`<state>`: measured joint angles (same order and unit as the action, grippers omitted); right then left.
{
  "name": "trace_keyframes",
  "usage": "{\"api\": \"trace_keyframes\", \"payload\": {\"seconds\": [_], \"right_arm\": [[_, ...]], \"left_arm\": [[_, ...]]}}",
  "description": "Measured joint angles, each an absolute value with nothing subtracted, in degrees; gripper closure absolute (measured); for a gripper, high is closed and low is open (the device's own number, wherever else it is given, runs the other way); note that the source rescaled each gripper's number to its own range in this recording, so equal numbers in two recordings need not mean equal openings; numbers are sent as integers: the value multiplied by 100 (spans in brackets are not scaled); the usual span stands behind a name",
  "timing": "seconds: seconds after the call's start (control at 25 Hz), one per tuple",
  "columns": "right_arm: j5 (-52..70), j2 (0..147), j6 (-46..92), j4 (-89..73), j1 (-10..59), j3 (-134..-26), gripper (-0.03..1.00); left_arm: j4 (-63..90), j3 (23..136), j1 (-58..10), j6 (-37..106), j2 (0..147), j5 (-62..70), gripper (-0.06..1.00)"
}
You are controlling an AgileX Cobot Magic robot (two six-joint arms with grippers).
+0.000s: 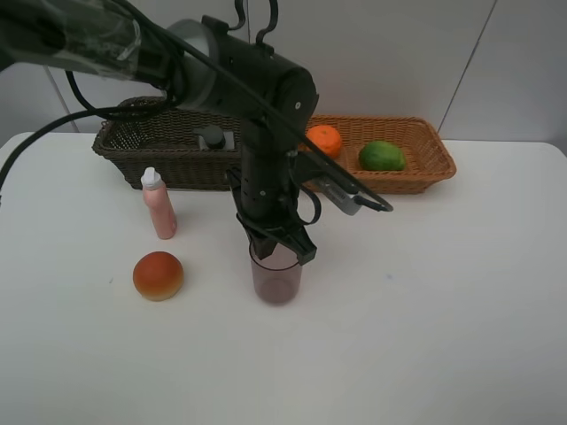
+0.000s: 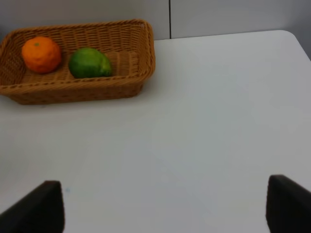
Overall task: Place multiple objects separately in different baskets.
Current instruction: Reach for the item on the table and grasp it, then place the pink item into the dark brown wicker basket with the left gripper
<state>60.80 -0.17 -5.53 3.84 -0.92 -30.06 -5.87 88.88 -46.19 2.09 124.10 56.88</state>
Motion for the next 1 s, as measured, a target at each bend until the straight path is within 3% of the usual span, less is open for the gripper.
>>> {"api": "trace_keyframes", "payload": {"seconds": [1.0], "right_arm": [[6080,-17,-553,384,-92,-3006,13]], "left_arm": [[-488,8888,-4619,209,12340,5623,94]]}}
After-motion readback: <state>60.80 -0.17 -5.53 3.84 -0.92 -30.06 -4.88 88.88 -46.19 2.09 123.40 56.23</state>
